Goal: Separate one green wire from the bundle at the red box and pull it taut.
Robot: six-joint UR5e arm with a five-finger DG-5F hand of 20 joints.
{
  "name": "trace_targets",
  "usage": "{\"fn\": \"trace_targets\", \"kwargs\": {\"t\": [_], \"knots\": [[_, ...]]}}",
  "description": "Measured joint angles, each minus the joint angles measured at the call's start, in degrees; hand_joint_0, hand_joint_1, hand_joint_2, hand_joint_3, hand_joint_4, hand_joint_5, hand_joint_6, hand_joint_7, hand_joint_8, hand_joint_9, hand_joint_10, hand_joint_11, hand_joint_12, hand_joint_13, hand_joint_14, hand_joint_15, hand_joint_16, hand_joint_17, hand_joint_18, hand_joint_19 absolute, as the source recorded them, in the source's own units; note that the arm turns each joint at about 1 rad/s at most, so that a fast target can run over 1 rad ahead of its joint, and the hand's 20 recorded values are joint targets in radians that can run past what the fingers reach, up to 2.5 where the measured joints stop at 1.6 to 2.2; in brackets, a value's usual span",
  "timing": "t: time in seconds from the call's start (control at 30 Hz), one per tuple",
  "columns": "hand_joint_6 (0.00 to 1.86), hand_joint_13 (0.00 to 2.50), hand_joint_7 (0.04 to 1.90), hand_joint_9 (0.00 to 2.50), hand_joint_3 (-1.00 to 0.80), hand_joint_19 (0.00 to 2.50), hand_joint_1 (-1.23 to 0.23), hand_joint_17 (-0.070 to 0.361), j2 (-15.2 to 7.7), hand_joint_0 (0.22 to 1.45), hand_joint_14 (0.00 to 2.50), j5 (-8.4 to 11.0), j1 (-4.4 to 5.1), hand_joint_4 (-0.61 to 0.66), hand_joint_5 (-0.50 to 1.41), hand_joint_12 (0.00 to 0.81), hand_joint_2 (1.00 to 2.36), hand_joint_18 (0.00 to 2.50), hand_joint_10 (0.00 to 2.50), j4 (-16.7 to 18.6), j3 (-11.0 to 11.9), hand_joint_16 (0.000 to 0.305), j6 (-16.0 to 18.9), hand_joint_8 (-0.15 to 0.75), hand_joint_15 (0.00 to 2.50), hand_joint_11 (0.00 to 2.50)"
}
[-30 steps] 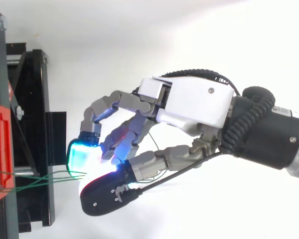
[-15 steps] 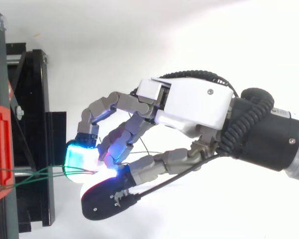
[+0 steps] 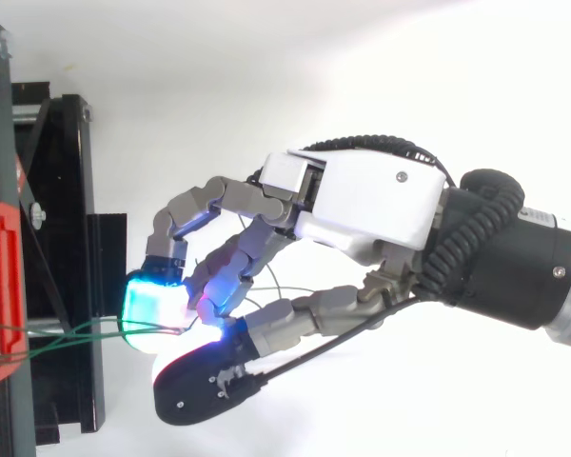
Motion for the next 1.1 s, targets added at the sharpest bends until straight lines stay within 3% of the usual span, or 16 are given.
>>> {"fn": "trace_targets", "kwargs": {"t": [0.47,0.67,0.9,1.03,1.1], "knots": [[0.88,0.74,1.06,1.23,-0.34,0.45,-0.76,0.103,0.00,0.58,0.02,0.00,0.00,0.06,-0.12,0.344,1.01,0.57,0.02,0.03,0.16,0.046,0.00,0.243,0.44,0.96],[0.88,0.73,1.00,1.20,-0.50,0.46,-0.78,0.108,0.00,0.54,0.02,0.00,0.00,0.10,-0.13,0.345,1.00,0.57,0.02,-0.03,0.17,0.048,0.00,0.248,0.44,0.94],[0.87,0.74,1.02,1.22,-0.50,0.45,-0.60,0.113,0.00,0.50,0.02,-0.04,0.00,0.11,-0.12,0.358,1.00,0.58,0.02,-0.04,0.27,0.050,0.03,0.256,0.44,0.93],[0.86,0.74,1.04,1.21,-0.50,0.46,-0.61,0.108,0.00,0.54,0.02,-0.12,0.00,0.10,-0.12,0.348,1.00,0.57,0.02,-0.04,0.32,0.048,0.05,0.245,0.44,0.93],[0.86,0.73,1.08,1.21,-0.42,0.45,-0.67,0.106,0.02,0.56,0.02,-0.15,0.00,0.10,-0.12,0.345,1.01,0.56,0.02,-0.04,0.33,0.047,0.05,0.243,0.44,0.93]]}}
